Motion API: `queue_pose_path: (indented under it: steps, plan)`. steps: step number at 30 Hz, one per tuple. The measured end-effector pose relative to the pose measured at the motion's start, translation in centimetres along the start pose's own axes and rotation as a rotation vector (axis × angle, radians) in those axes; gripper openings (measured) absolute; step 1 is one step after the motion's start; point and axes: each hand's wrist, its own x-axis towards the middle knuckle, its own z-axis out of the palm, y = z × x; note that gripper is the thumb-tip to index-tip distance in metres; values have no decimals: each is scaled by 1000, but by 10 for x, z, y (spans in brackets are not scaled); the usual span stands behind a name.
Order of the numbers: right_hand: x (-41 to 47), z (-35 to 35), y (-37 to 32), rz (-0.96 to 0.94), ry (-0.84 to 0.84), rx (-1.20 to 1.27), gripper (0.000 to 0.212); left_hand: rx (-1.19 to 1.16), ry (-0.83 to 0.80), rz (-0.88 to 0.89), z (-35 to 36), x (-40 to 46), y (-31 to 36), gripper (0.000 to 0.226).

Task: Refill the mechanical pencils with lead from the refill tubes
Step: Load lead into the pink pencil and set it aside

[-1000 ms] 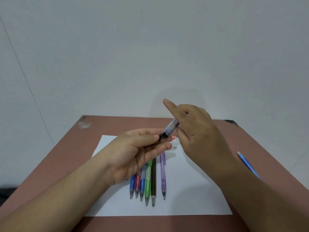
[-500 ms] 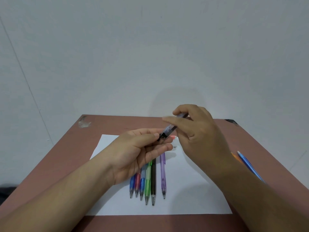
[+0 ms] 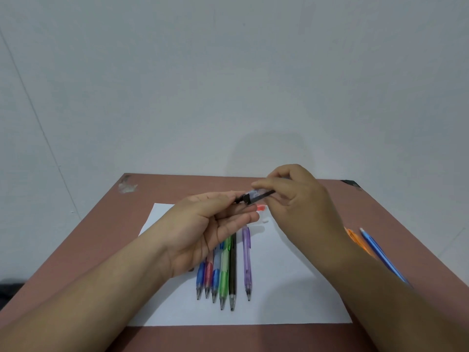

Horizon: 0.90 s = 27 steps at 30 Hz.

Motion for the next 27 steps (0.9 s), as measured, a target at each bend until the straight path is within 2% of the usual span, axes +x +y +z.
queue_pose_path:
  steps: [6, 10, 15, 21, 27]
  plan:
    - [0, 0, -8, 268, -78, 185, 42, -49, -24, -18, -2, 0, 4, 34]
    - [-1, -1, -11, 333, -84, 231, 35, -51, -24, -11, -2, 1, 4, 35]
    - [-1, -2, -10, 367, -71, 235, 35, 65, 48, 88, -8, 6, 5, 35]
    - [0, -3, -8, 383, -66, 229, 34, 267, 122, 211, -14, 8, 5, 35]
    - [0, -3, -4, 440, -40, 284, 36, 720, 225, 424, -17, 7, 3, 29]
